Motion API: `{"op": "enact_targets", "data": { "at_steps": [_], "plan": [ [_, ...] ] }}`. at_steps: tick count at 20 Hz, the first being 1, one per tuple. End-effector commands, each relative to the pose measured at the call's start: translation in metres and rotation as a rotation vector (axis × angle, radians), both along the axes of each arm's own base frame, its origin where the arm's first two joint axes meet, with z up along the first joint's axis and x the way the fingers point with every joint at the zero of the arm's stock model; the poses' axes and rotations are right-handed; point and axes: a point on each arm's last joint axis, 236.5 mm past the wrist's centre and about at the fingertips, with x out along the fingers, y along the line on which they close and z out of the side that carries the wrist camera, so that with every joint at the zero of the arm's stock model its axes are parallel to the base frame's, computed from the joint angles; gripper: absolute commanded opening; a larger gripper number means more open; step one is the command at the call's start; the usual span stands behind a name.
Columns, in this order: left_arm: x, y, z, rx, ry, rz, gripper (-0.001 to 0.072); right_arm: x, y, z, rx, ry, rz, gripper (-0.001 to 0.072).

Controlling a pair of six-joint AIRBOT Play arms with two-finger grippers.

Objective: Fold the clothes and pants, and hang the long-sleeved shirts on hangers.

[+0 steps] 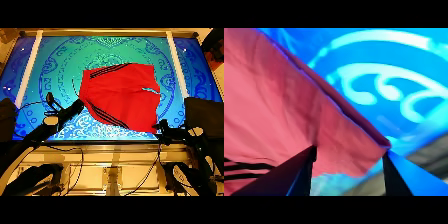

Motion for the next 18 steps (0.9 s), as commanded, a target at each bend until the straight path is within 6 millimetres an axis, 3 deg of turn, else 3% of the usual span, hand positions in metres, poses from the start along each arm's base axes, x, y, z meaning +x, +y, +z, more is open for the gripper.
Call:
{"op": "enact_targets", "data": {
  "at_steps": [1,3,4,5,6,9,12,15,18],
  "plan": [
    [0.0,0.0,0.001,0.0,-0.002,-0.001,0.0015,0.015,-0.007,-0.011,-0.011,-0.026,-0.05,0.0458],
    [0.0,0.0,0.001,0.0,-0.002,-0.001,0.0015,0.019,-0.004,-0.013,0.005,-0.038,-0.037,0.0404],
    [0.0,0.0,0.001,0.0,-0.002,-0.001,0.0015,0.02,-0.002,-0.013,0.009,-0.046,-0.023,0.0282],
    [0.0,0.0,0.001,0.0,-0.002,-0.001,0.0015,0.022,-0.003,-0.011,0.006,-0.054,-0.019,0.0093],
    [0.0,0.0,0.001,-0.001,-0.003,-0.001,0.0015,0.025,-0.003,-0.008,0.007,-0.066,-0.015,0.0009],
    [0.005,0.007,0.016,0.062,-0.073,-0.011,0.0014,0.042,0.0,0.027,-0.022,-0.198,0.071,0.0008],
    [0.005,0.012,0.063,0.219,-0.262,-0.104,0.0013,0.055,-0.001,0.089,-0.11,-0.369,0.2,0.0009],
    [-0.012,0.006,0.115,0.263,-0.412,-0.186,0.0012,0.054,-0.001,0.145,-0.176,-0.451,0.294,0.0009],
    [-0.036,-0.007,0.143,0.219,-0.463,-0.26,0.0012,0.049,0.004,0.185,-0.18,-0.471,0.347,0.001]
  ]
}}
